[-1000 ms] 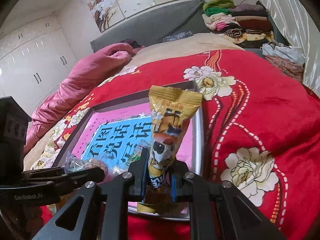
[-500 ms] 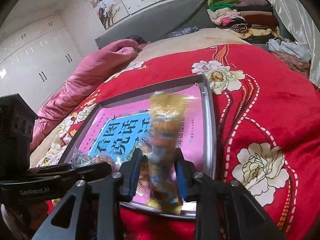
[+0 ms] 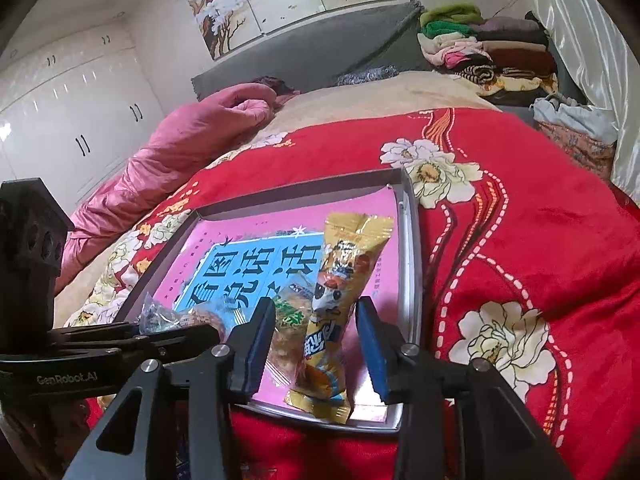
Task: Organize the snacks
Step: 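Release the clear candy bag into the tray with the left tool while the right tool opens and withdraws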
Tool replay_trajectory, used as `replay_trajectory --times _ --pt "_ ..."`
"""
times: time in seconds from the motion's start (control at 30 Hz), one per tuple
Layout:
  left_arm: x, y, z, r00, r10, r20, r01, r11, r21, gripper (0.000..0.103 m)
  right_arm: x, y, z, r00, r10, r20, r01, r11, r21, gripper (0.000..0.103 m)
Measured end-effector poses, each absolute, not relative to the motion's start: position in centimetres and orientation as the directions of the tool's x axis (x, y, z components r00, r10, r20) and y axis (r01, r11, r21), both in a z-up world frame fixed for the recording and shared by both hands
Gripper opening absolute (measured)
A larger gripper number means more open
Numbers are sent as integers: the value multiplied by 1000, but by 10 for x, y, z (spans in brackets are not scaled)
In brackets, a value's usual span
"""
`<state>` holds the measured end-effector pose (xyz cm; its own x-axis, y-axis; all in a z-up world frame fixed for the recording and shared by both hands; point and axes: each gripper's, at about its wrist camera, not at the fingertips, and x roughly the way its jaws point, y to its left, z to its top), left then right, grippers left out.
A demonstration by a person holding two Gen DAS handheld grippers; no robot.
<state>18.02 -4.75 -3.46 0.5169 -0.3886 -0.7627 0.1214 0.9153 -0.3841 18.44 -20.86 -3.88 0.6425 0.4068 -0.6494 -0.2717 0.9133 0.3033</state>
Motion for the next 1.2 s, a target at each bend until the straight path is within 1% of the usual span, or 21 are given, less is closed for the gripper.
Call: replay_trajectory --times 0.1,0.3,0.4,0.47,0.53,0.57,0.63,0.83,0.97,1.07,1.2 --pt "182 -47 -34 521 -387 -761 123 916 -381 38 182 -211 -35 655 405 -639 -271 914 301 45" --pt "183 -45 -33 525 -377 -763 114 920 -375 39 180 -214 -30 667 401 -628 -269 915 299 45" --pt "182 -45 -31 530 -370 -763 119 923 -366 42 179 -214 -28 674 397 -623 -268 917 295 46" --pt "181 -46 -29 530 -373 -761 127 923 -364 46 178 -215 -26 678 396 -619 -268 918 293 47" --pt "178 -47 -26 534 -363 -763 141 929 -343 49 177 -216 -25 681 395 -617 -267 918 292 50" --pt "176 -48 -24 539 -355 -764 152 933 -327 52 177 -217 -25 681 395 -616 -267 918 294 51" --pt "174 -48 -24 542 -343 -767 162 938 -305 54 177 -218 -24 684 396 -612 -265 917 297 51" --pt "172 -48 -29 553 -266 -789 166 964 -209 54 175 -220 -23 688 396 -608 -263 917 300 51" --pt "173 -45 -29 566 -244 -787 158 970 -186 54 175 -220 -22 686 399 -608 -266 916 301 52" --pt "174 -44 -28 584 -202 -786 150 979 -140 55 175 -219 -22 686 402 -606 -270 915 300 52" --pt "175 -38 -27 588 -194 -785 136 981 -141 58 174 -217 -21 687 405 -604 -276 914 298 54"
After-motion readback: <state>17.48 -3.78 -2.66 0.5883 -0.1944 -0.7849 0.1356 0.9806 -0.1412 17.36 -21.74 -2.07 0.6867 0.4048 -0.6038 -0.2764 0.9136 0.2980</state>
